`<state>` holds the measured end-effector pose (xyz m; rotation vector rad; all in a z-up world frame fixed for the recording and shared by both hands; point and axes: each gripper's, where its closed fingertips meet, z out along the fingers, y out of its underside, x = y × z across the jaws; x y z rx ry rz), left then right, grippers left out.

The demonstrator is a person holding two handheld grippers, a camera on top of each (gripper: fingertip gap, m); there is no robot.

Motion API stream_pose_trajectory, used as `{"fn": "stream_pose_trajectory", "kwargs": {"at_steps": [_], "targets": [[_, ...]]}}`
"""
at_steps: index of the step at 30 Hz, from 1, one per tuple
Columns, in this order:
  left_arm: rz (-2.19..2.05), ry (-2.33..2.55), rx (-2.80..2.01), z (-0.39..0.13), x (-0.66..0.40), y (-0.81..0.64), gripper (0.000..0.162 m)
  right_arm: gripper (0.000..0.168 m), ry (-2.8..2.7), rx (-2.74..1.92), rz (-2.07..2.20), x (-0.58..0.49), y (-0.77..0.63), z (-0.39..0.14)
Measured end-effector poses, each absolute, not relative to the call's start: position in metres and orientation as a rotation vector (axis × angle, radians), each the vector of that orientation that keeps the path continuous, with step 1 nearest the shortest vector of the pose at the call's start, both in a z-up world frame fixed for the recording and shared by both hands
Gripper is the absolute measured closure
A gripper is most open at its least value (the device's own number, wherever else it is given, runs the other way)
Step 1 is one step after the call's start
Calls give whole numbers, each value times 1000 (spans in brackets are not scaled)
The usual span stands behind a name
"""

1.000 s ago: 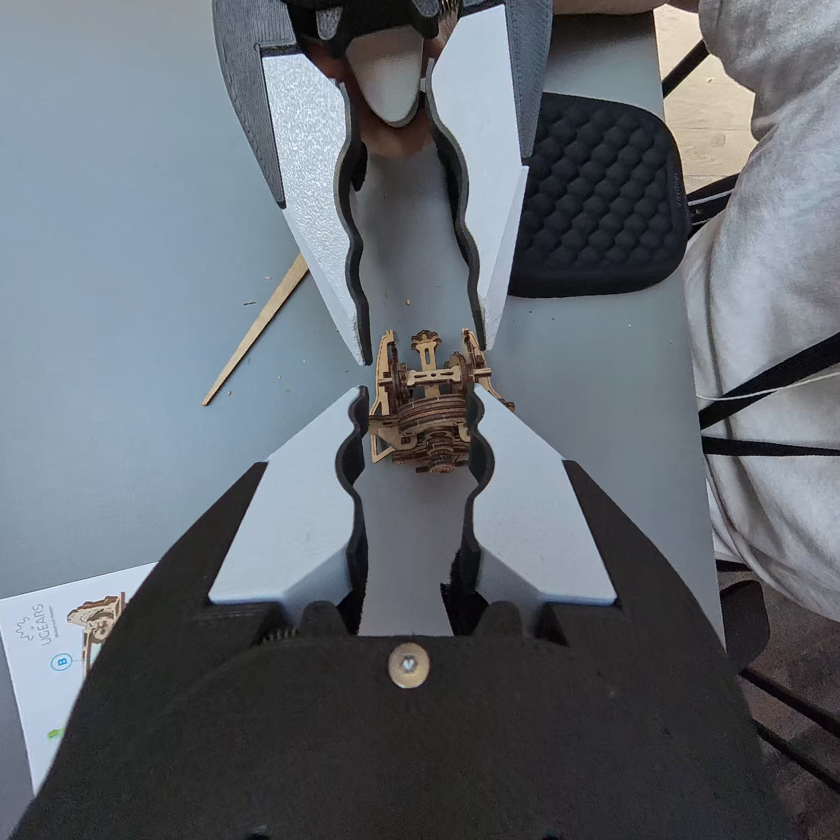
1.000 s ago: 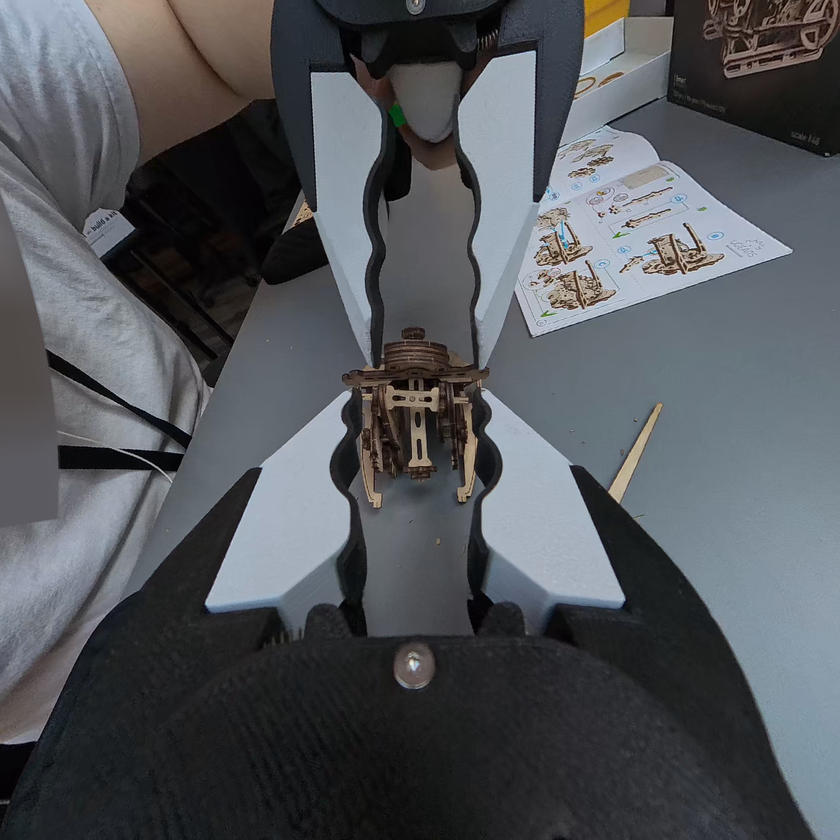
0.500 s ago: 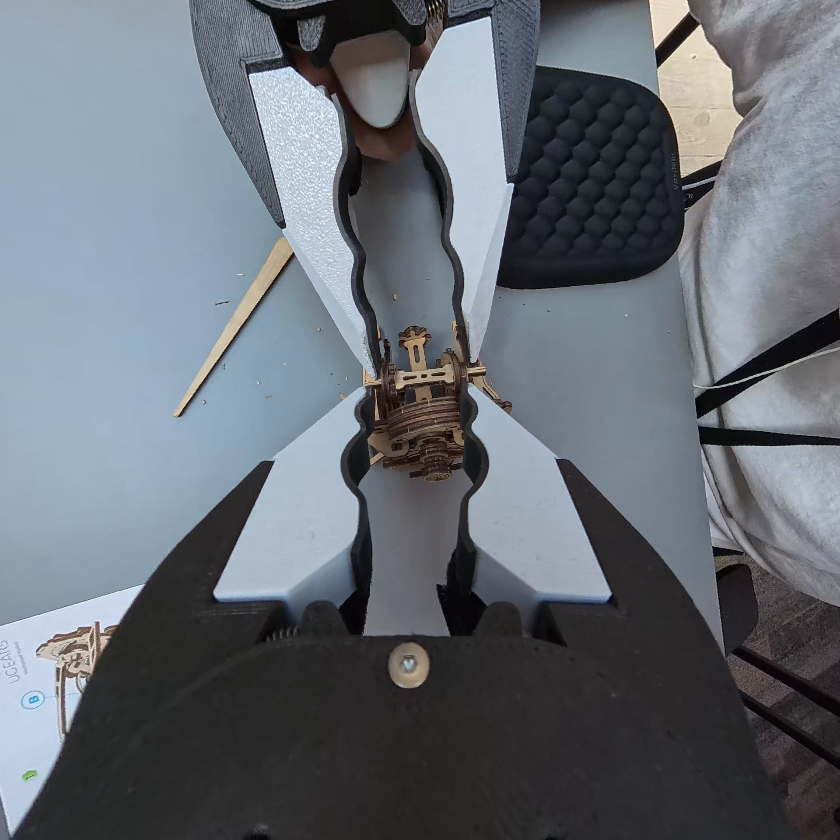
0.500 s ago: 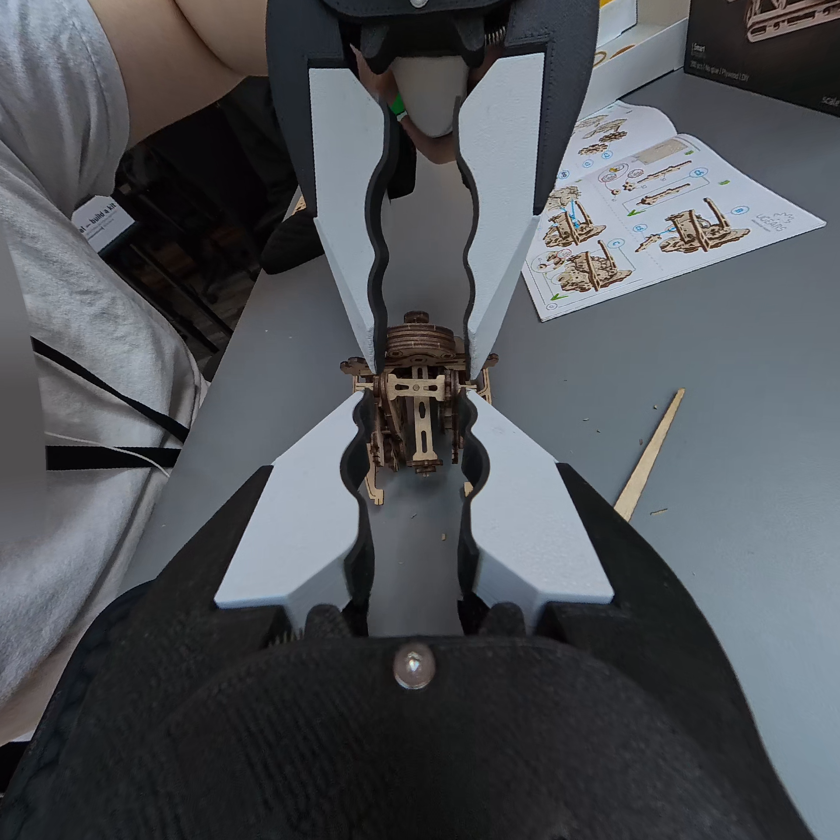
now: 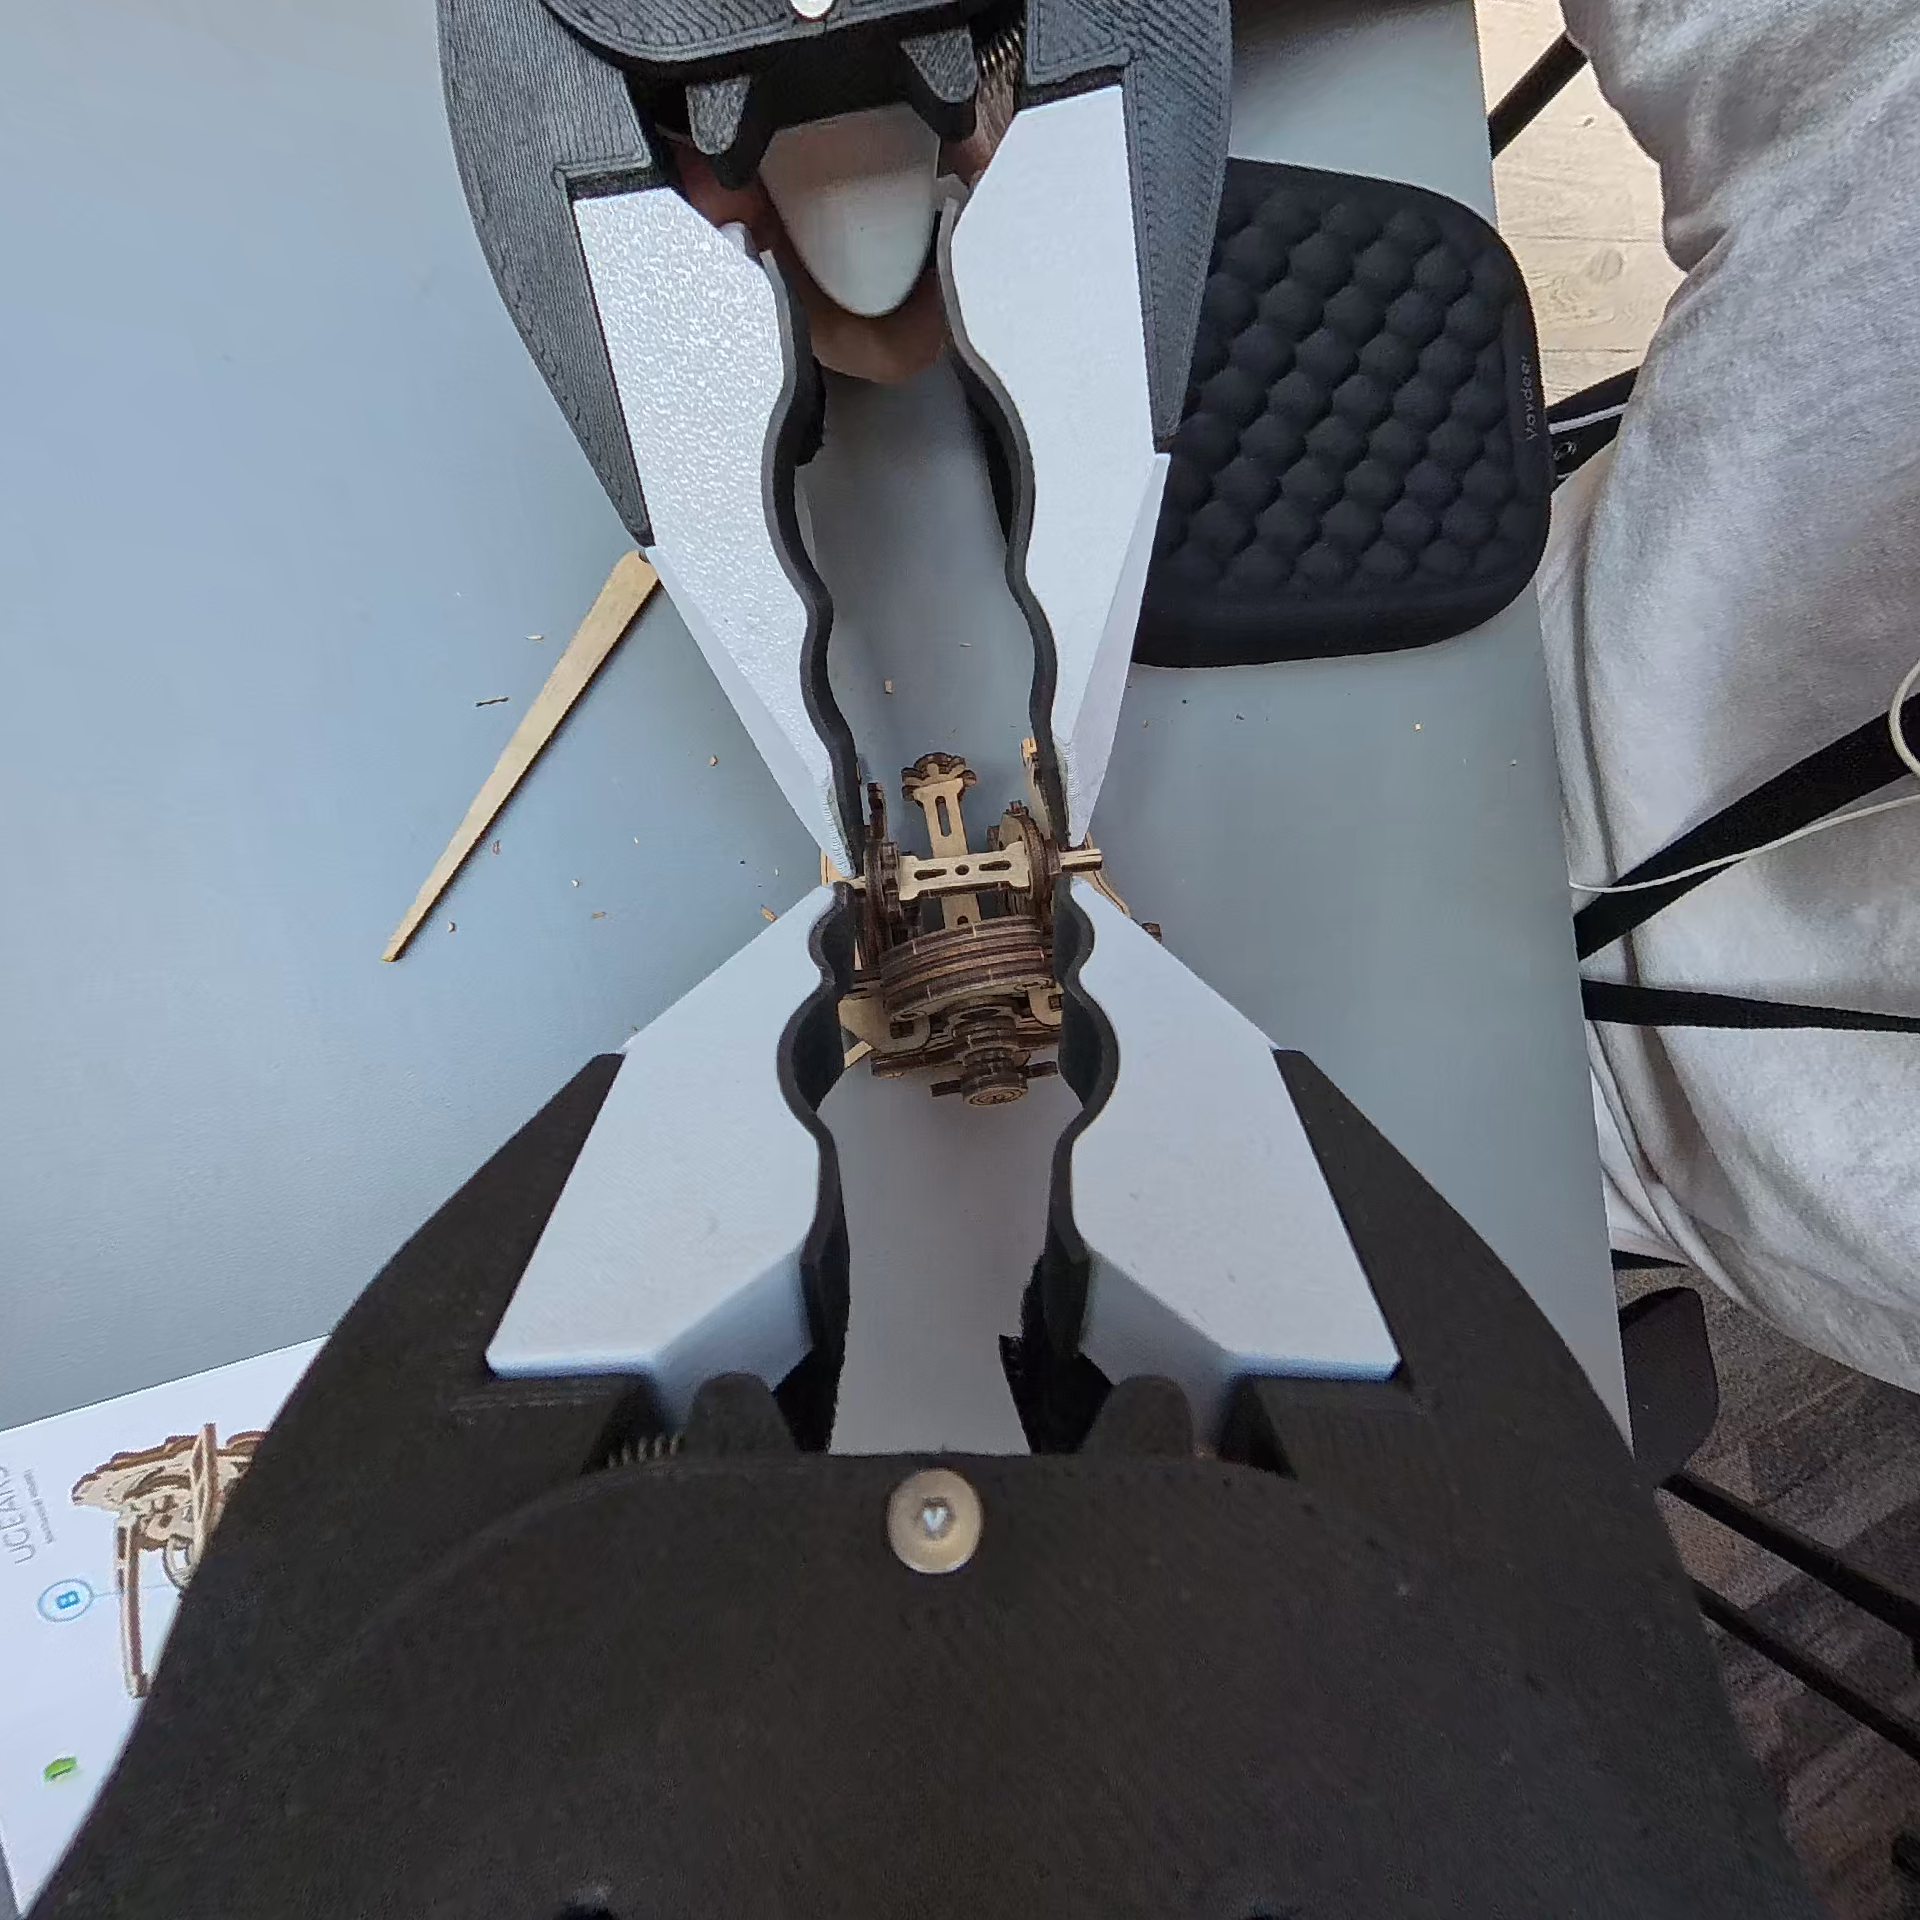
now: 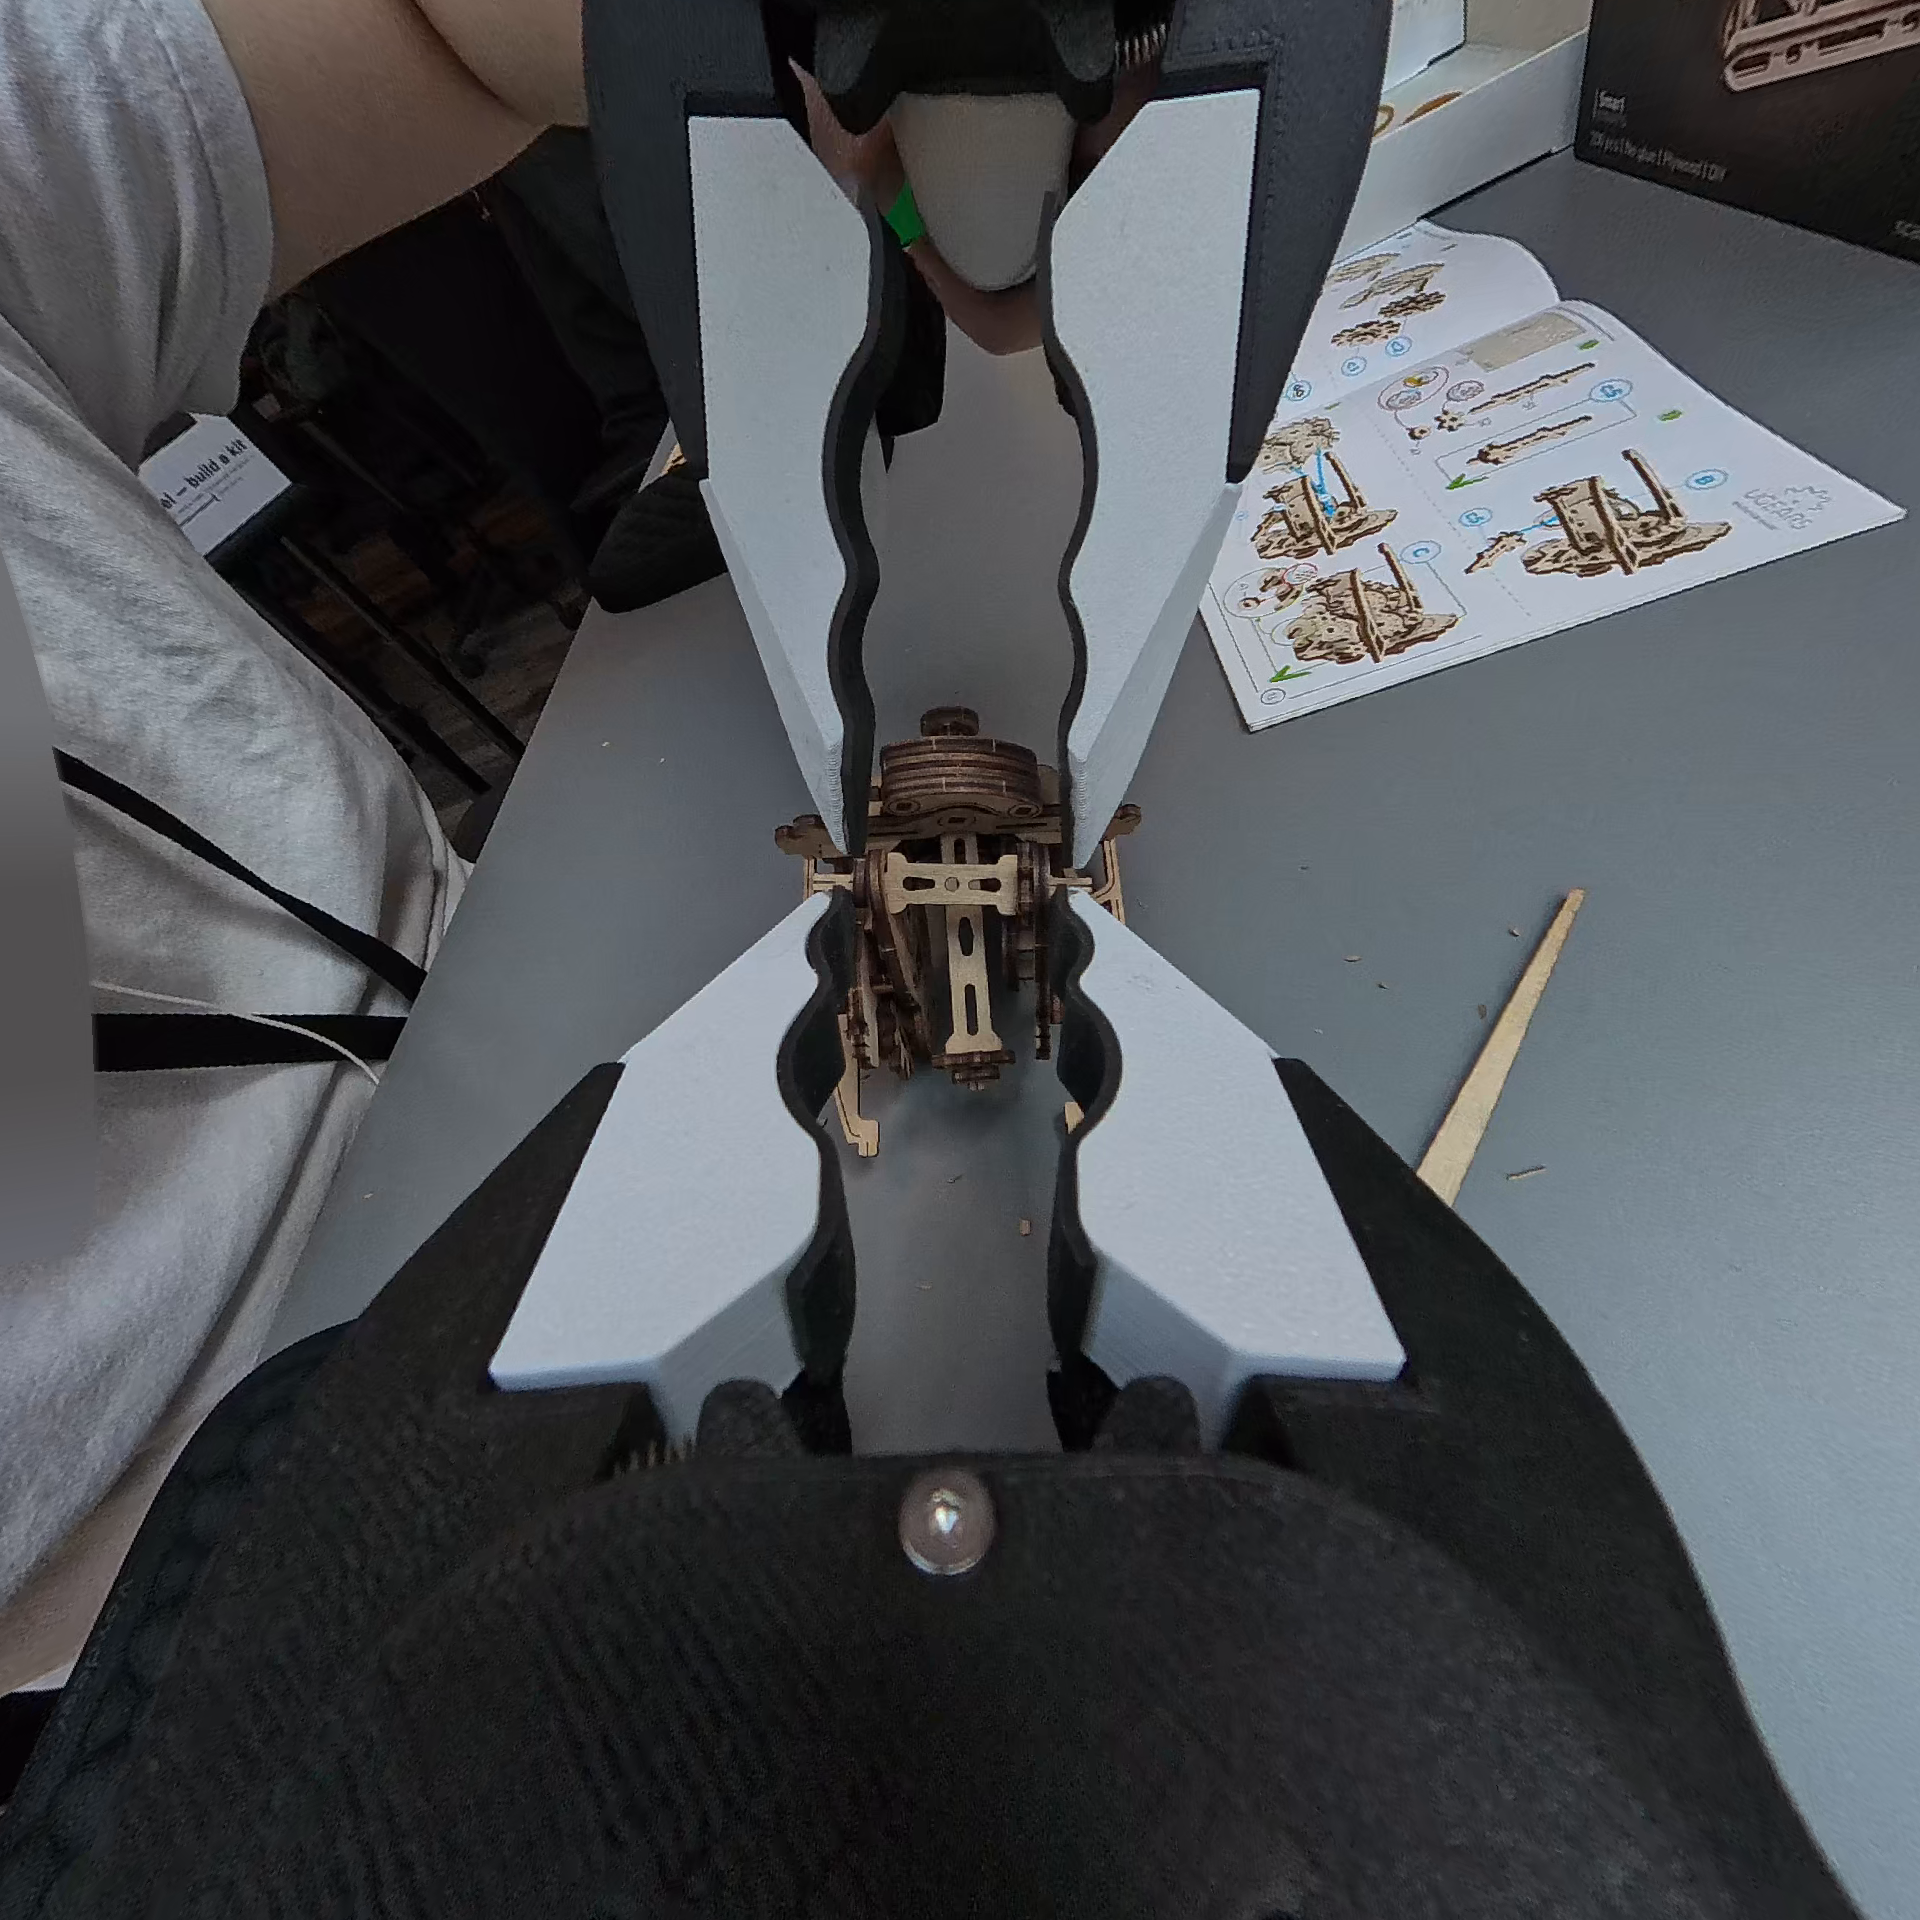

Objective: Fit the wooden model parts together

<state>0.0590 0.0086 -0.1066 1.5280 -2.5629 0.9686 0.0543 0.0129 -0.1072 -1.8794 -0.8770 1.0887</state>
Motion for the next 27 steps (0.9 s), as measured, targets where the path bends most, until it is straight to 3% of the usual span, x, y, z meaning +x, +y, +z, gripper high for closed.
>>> {"fn": "stream_pose_trajectory", "kwargs": {"at_steps": [27], "targets": [[905, -2573, 1600, -112, 60, 7, 127, 133, -893, -1890, 1072, 54, 12, -111]]}}
